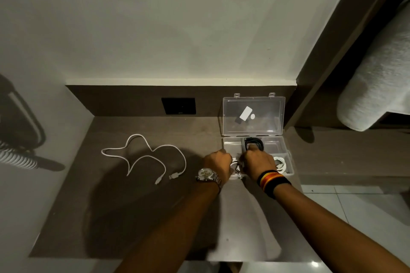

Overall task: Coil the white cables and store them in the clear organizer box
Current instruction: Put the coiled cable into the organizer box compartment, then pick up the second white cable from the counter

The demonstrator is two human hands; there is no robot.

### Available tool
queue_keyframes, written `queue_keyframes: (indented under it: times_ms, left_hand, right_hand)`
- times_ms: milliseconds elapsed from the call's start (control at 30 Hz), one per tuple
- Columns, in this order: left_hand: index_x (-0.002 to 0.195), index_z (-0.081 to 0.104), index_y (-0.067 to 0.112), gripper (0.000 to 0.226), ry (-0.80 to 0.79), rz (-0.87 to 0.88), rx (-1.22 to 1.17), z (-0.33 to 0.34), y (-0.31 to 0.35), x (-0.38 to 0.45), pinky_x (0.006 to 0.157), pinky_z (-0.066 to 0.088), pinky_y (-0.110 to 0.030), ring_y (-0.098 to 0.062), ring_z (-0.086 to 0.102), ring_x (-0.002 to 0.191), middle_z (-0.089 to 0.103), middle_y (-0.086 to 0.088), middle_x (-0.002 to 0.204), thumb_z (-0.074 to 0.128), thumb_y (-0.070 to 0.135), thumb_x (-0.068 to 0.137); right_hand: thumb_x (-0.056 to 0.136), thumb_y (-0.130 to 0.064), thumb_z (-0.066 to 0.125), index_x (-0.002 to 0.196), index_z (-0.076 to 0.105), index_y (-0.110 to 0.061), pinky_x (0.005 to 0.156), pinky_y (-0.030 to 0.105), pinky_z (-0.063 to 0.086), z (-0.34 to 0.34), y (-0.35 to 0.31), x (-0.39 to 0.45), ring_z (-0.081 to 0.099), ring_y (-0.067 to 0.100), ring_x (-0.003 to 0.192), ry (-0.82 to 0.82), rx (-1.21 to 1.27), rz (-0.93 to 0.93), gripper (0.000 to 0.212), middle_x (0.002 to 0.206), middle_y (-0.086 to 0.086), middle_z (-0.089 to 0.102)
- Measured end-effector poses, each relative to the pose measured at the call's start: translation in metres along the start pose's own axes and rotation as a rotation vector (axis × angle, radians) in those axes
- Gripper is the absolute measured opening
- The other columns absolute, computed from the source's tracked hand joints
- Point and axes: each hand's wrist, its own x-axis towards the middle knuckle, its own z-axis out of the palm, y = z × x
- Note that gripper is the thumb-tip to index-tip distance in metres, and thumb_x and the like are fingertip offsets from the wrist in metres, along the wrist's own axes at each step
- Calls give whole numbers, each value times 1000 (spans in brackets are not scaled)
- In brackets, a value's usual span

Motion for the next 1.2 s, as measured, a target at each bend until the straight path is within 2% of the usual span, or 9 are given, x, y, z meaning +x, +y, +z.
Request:
queue_keyframes:
  times_ms: [133, 333, 533, 700, 833, 933, 1033, 1100, 1200]
  left_hand:
    - [94, 71, 12, 11, 352, -21, -279, -7, -34, -40, 67, 55, -33, -27, 63, 75, 67, -10, 93, 63, 16, 87]
    - [70, 67, 10, 23, 158, -277, 189, 3, -109, -90, 52, 51, -35, -33, 63, 63, 66, -12, 72, 85, 12, 56]
    - [75, 66, 11, 15, 295, -88, 302, 21, -120, -108, 53, 47, -37, -31, 57, 61, 60, -11, 70, 51, 10, 76]
    - [106, 60, 26, 33, 106, -177, -319, -24, -121, -132, 70, 55, -41, -32, 67, 83, 70, -9, 92, 36, 43, 91]
    - [77, 57, 25, 34, 72, -342, -1356, -105, -130, -154, 40, 41, -32, -23, 45, 42, 50, -7, 58, 51, 53, 96]
    - [85, 60, 16, 25, 58, -270, -1924, -163, -154, -165, 32, 34, -18, -4, 40, 35, 47, 7, 54, 57, 39, 93]
    - [111, 65, 6, 25, 144, -129, -2167, -211, -172, -172, 65, 62, -25, -15, 75, 81, 74, -11, 104, 51, 21, 96]
    - [129, 56, -2, 32, 213, -44, -2133, -232, -179, -176, 99, 56, -38, -27, 66, 120, 63, -21, 134, 43, 12, 103]
    - [141, 48, -3, 37, 303, -58, -1836, -245, -178, -174, 116, 38, -46, -30, 50, 137, 52, -20, 147, 39, 6, 105]
  right_hand:
    - [85, -29, 77, 116, 74, -25, 85, 45, 60, -2, -1, -18, 71, 34, 100, 119, 145, 23, 31, 127, 6, 60]
    - [95, -26, 63, 117, 72, -19, 74, 37, 58, 0, -66, -44, 67, 27, 93, 301, 303, -233, 25, 115, 5, 61]
    - [94, -13, 55, 132, 60, -28, 97, 38, 55, 40, -134, -44, 56, 24, 122, 238, 375, -383, 41, 138, 0, 53]
    - [92, -24, 54, 141, 59, -21, 118, 32, 33, 34, -152, -50, 36, 19, 145, 91, 640, -338, 49, 157, 2, 44]
    - [100, -20, 62, 103, 74, -8, 88, 27, 51, -5, -170, -68, 66, 0, 90, 61, 1222, -277, 17, 99, -2, 73]
    - [98, -6, 64, 90, 73, -4, 73, 25, 55, -44, -184, -82, 68, 7, 64, 68, 1577, -220, 13, 76, 10, 72]
    - [100, -12, 62, 104, 76, -1, 65, 20, 55, -75, -198, -102, 59, 13, 60, 89, 1655, -250, 18, 70, 10, 60]
    - [101, -20, 61, 113, 76, -6, 54, 21, 49, -86, -208, -121, 51, 13, 55, 75, 1466, -299, 24, 67, 7, 55]
    - [103, -34, 57, 116, 75, -16, 62, 34, 54, -100, -218, -152, 60, 14, 63, 88, 920, -414, 29, 77, 10, 68]
